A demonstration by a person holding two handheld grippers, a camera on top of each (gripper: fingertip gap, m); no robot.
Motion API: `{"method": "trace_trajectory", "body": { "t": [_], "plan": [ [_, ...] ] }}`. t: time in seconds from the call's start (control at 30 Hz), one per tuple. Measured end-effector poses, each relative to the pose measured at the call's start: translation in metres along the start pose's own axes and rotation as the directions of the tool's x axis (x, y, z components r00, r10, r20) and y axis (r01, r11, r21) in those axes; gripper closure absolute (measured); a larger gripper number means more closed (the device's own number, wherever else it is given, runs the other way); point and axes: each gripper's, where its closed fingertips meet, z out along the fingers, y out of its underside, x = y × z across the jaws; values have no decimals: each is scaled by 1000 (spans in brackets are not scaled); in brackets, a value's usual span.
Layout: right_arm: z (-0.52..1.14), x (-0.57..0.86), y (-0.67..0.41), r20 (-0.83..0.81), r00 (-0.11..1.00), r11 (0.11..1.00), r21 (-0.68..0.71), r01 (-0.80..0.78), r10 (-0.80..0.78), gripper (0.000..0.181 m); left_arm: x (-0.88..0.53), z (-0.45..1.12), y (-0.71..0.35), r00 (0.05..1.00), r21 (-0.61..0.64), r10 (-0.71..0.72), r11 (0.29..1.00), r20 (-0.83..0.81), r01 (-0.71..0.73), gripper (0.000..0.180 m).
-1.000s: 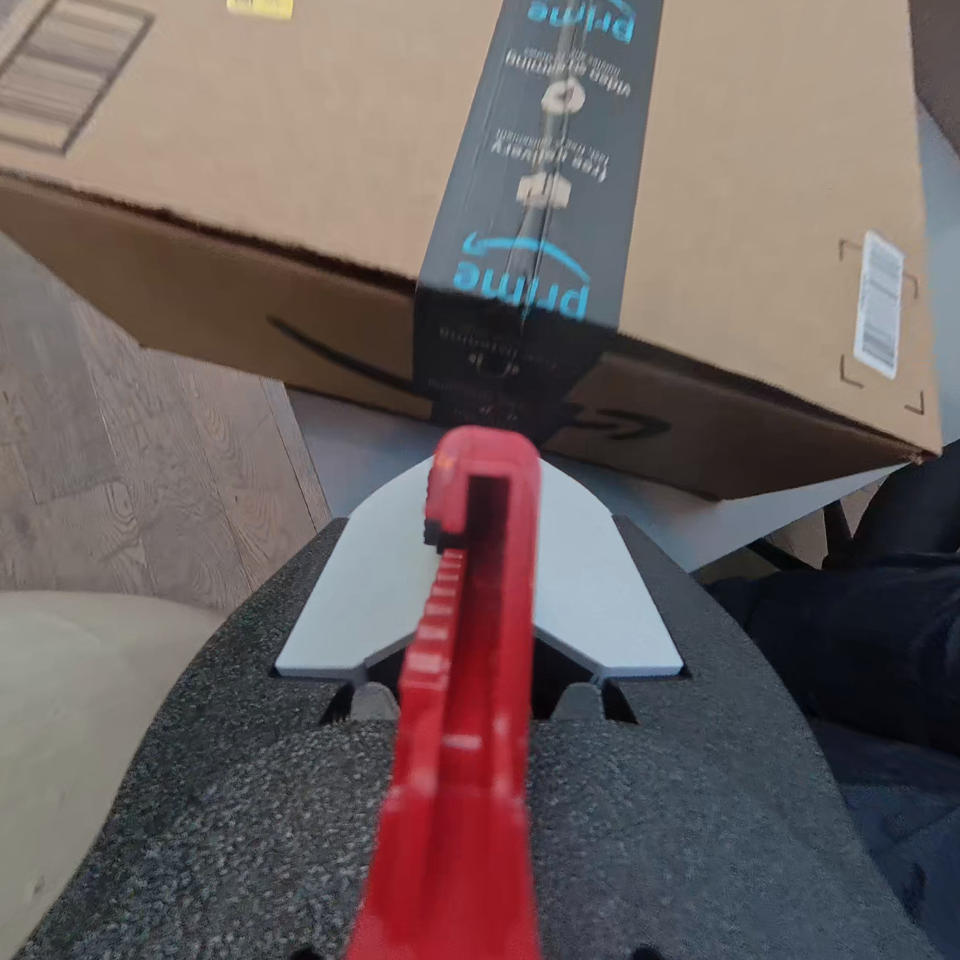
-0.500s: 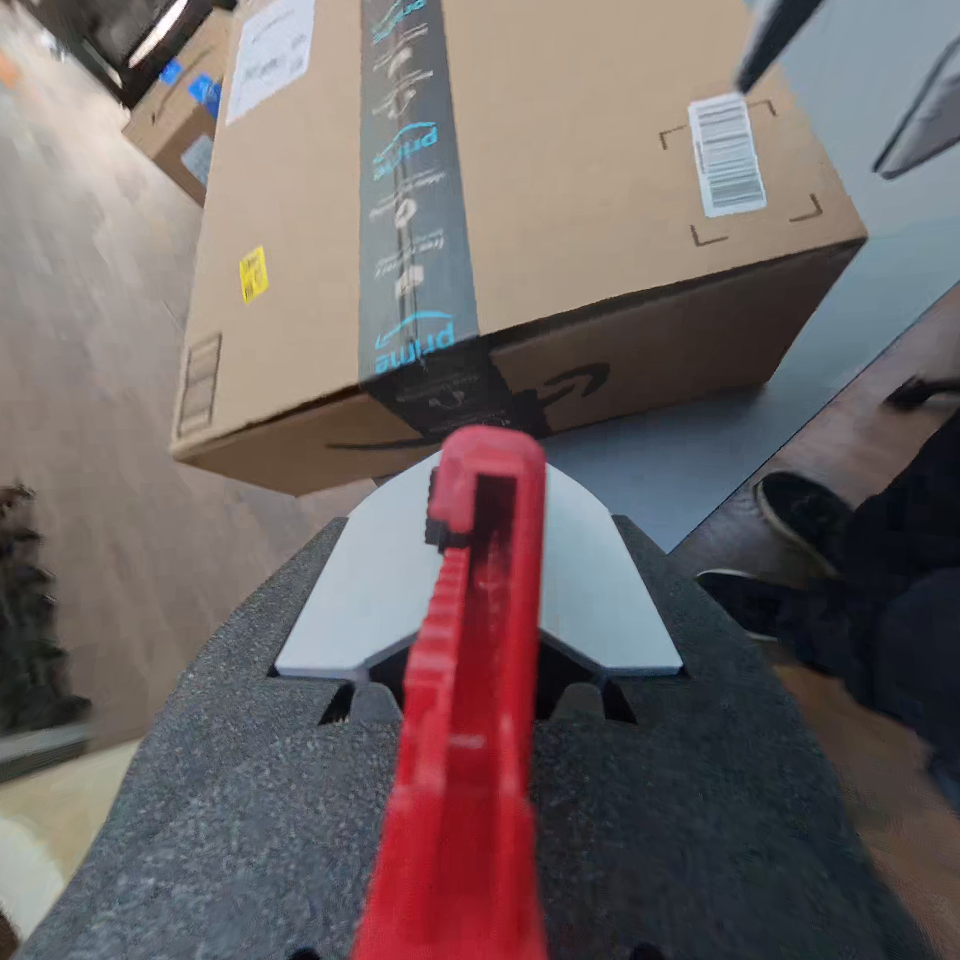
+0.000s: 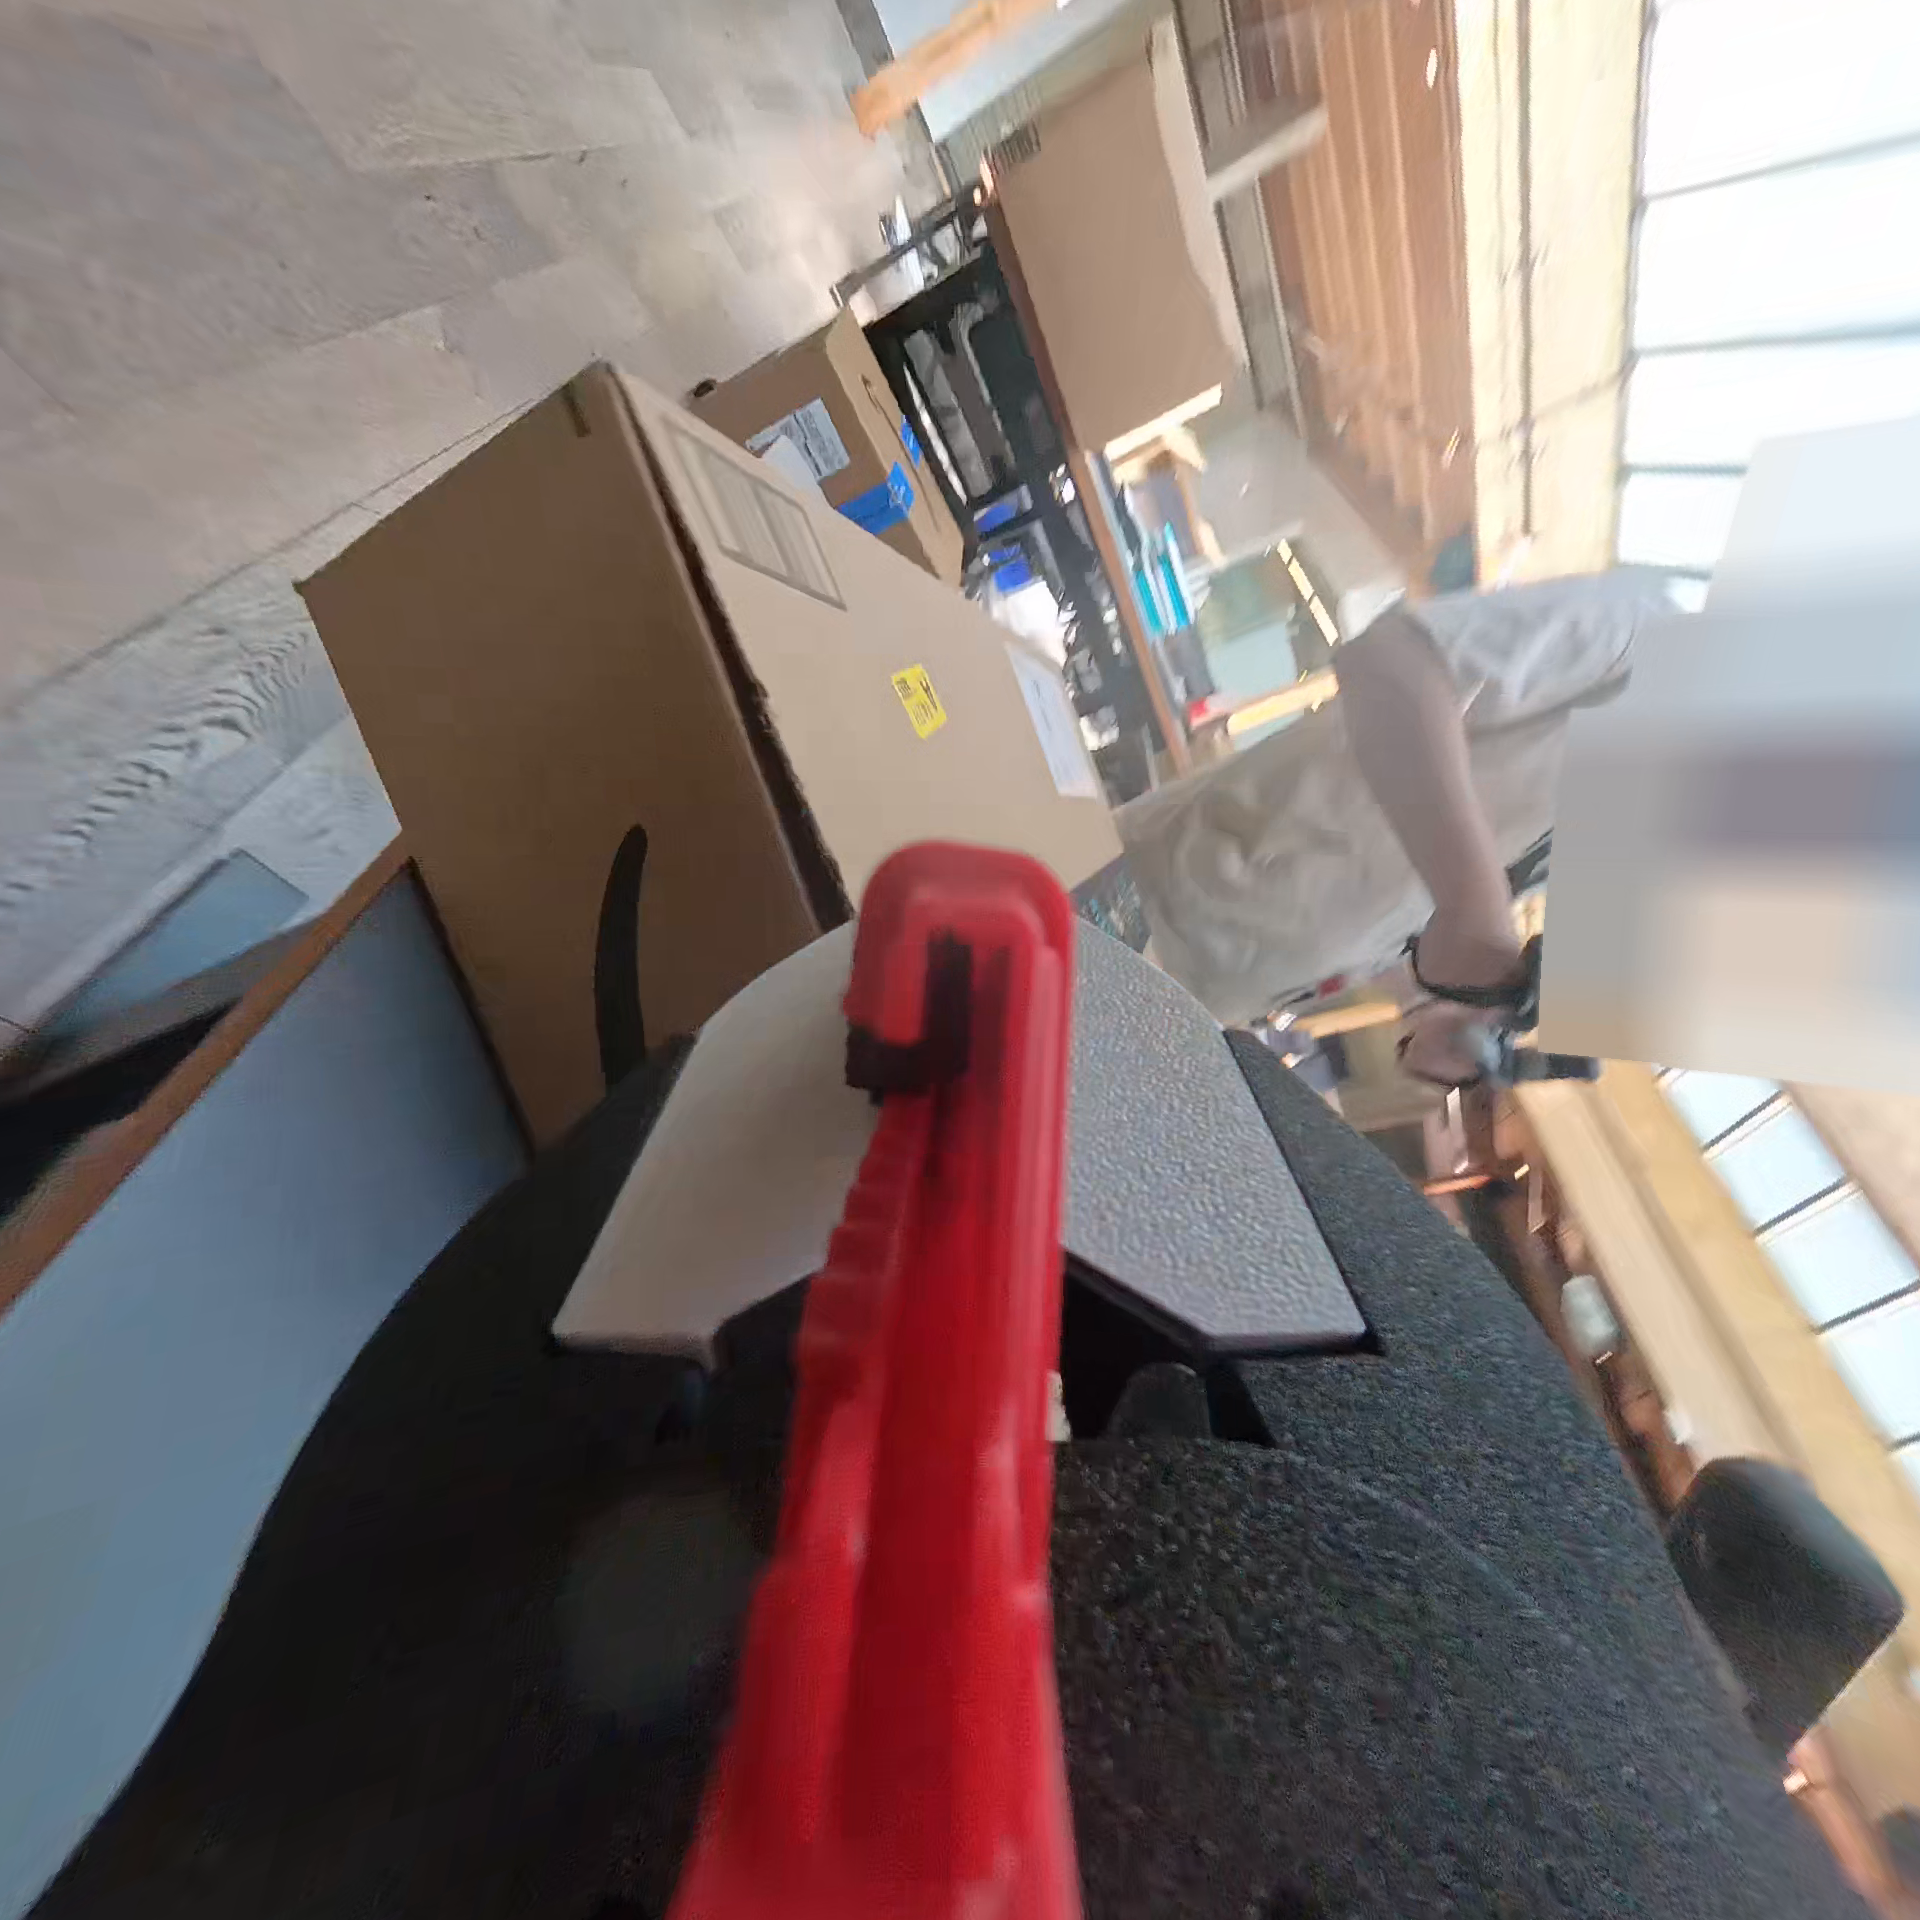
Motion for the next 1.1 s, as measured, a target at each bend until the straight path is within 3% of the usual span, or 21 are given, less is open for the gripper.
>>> {"method": "trace_trajectory", "body": {
  "t": [0.13, 0.33, 0.53, 0.83, 1.1],
  "plan": [
    [-5, 15, 6, -69, 998, 999, -35, -5, 3, 131, -21, 16, 6, 973, 76, -221, 971, -63, 226, 170],
    [-6, 22, 14, -113, 994, 997, -80, -21, 12, 132, -33, 25, 5, 944, 149, -314, 933, -101, 326, 170],
    [-2, 24, 20, -147, 989, 992, -122, 9, -27, 130, -44, 24, 4, 928, 185, -360, 910, -95, 372, 170],
    [-2, 31, 34, -192, 884, 892, -254, 375, -426, 119, -40, 32, 13, 909, 152, -397, 898, -127, 414, 170],
    [-3, 38, 31, -217, 879, 892, -264, 367, -425, 116, -34, 30, 36, 904, 124, -409, 898, -125, 423, 170]
  ]
}}
